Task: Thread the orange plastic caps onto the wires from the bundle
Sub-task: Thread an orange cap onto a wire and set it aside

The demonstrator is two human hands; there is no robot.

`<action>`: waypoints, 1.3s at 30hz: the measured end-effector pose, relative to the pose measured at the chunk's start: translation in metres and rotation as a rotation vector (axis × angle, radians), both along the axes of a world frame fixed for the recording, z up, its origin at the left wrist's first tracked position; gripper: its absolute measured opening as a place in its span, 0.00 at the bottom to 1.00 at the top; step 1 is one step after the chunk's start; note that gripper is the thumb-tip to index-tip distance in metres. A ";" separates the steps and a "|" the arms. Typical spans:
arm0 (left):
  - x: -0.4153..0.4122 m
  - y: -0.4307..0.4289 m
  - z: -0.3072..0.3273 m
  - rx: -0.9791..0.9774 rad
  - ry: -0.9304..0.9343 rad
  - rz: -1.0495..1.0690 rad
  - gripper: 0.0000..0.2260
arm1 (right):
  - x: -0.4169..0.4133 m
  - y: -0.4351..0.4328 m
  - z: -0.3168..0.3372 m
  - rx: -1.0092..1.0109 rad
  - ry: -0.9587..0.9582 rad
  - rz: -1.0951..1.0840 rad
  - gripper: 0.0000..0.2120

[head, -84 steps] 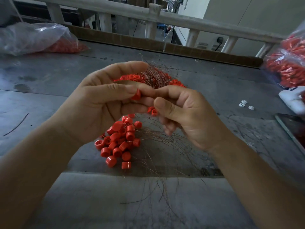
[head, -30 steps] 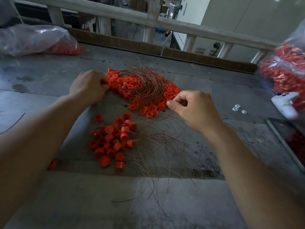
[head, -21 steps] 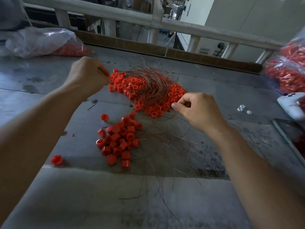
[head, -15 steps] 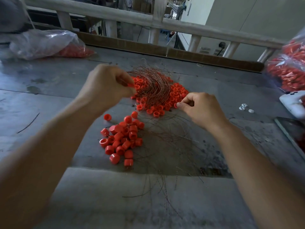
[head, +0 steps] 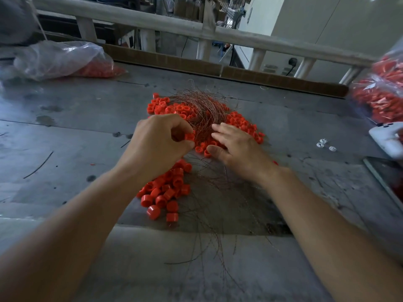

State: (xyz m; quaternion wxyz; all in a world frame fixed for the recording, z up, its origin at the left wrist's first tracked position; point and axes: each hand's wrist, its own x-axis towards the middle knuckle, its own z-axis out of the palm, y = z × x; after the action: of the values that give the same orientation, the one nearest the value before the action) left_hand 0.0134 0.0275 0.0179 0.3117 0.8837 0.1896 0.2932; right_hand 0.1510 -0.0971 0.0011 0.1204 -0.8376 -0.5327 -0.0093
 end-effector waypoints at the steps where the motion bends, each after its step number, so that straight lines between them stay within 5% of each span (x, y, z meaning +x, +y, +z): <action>1: 0.000 -0.001 0.000 0.002 0.005 -0.003 0.13 | 0.000 0.000 -0.001 -0.007 0.008 -0.006 0.28; 5: -0.001 -0.003 -0.001 -0.021 0.015 -0.022 0.11 | -0.005 -0.004 0.006 0.169 0.024 -0.022 0.36; 9: -0.002 -0.005 0.000 -0.064 0.008 -0.069 0.13 | -0.011 -0.011 0.013 0.494 -0.017 0.006 0.17; 17: 0.001 -0.009 -0.001 -0.138 0.052 -0.134 0.16 | -0.022 -0.016 0.019 0.763 -0.179 0.222 0.07; 21: -0.003 -0.014 0.004 -0.267 -0.013 -0.296 0.20 | -0.031 -0.017 0.021 0.827 -0.156 0.315 0.10; 27: -0.004 -0.015 0.009 -0.372 -0.040 -0.428 0.05 | -0.040 -0.016 0.022 0.802 -0.277 0.339 0.10; 34: -0.008 -0.018 0.014 -0.432 -0.086 -0.490 0.11 | -0.040 -0.020 0.024 0.576 0.276 0.210 0.22; 39: -0.009 -0.018 0.015 -0.433 -0.103 -0.487 0.09 | -0.037 -0.022 0.027 0.638 0.346 0.200 0.15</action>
State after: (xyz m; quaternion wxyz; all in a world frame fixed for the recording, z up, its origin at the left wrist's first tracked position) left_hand 0.0046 0.0092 0.0331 0.5624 0.8004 0.0148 0.2072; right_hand 0.1144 -0.1187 0.0279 0.4638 -0.6910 -0.5541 -0.0210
